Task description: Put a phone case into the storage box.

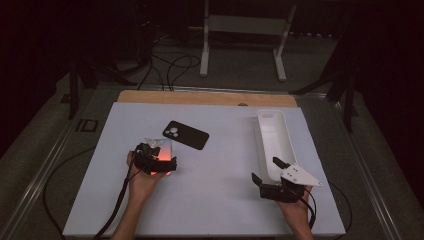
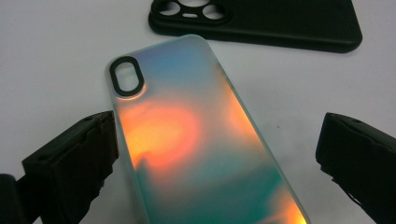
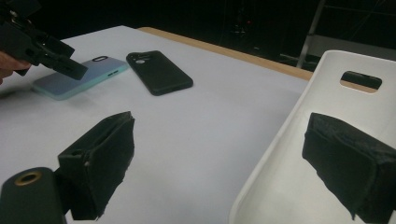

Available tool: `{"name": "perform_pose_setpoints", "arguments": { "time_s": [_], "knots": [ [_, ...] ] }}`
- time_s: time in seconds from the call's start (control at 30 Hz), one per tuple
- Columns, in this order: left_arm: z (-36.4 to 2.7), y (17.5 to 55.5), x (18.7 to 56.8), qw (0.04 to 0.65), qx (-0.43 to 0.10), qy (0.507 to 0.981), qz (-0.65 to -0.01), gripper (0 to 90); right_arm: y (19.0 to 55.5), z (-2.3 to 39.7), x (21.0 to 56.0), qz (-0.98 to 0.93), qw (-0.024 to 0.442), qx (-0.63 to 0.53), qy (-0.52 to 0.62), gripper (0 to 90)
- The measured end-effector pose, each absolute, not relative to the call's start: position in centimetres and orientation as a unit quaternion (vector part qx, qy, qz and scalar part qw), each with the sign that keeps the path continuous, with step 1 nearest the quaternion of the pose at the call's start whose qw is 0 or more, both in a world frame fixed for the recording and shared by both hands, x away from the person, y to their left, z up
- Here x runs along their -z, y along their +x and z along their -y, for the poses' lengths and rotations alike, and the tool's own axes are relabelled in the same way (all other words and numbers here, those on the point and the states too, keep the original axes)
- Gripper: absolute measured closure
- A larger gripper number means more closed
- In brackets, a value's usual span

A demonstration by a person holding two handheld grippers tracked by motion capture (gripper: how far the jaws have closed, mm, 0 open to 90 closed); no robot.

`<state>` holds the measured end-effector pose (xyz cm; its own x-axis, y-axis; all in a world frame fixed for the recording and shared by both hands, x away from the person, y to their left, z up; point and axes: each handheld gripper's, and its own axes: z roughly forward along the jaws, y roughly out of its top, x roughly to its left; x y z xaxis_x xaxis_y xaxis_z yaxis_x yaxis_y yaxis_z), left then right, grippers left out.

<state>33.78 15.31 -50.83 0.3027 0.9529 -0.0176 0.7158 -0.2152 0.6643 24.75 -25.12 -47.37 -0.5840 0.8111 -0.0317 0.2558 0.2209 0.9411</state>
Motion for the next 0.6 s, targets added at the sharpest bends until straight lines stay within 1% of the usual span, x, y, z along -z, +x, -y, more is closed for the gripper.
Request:
{"name": "perform_pose_setpoints", "arguments": {
  "time_s": [0.1,0.23,0.27,0.37,0.6],
  "knots": [
    [-15.20,33.81,51.11,0.285,-0.200,0.756,-0.554,0.0,24.74,25.11,47.36,-0.732,0.275,-0.506,0.365,9.0],
    [-15.35,33.88,51.63,0.280,-0.198,0.753,-0.562,5.7,24.74,25.12,47.37,-0.732,0.274,-0.506,0.364,9.0],
    [-15.38,33.85,51.74,0.274,-0.205,0.753,-0.563,6.7,24.73,25.10,47.37,-0.731,0.274,-0.506,0.365,9.0],
    [-15.62,33.84,51.84,0.268,-0.199,0.752,-0.568,9.5,24.73,25.11,47.38,-0.732,0.275,-0.506,0.364,9.0],
    [-16.11,33.56,51.73,0.258,-0.193,0.750,-0.577,11.1,24.72,25.11,47.37,-0.732,0.275,-0.506,0.364,9.0]
  ]
}}
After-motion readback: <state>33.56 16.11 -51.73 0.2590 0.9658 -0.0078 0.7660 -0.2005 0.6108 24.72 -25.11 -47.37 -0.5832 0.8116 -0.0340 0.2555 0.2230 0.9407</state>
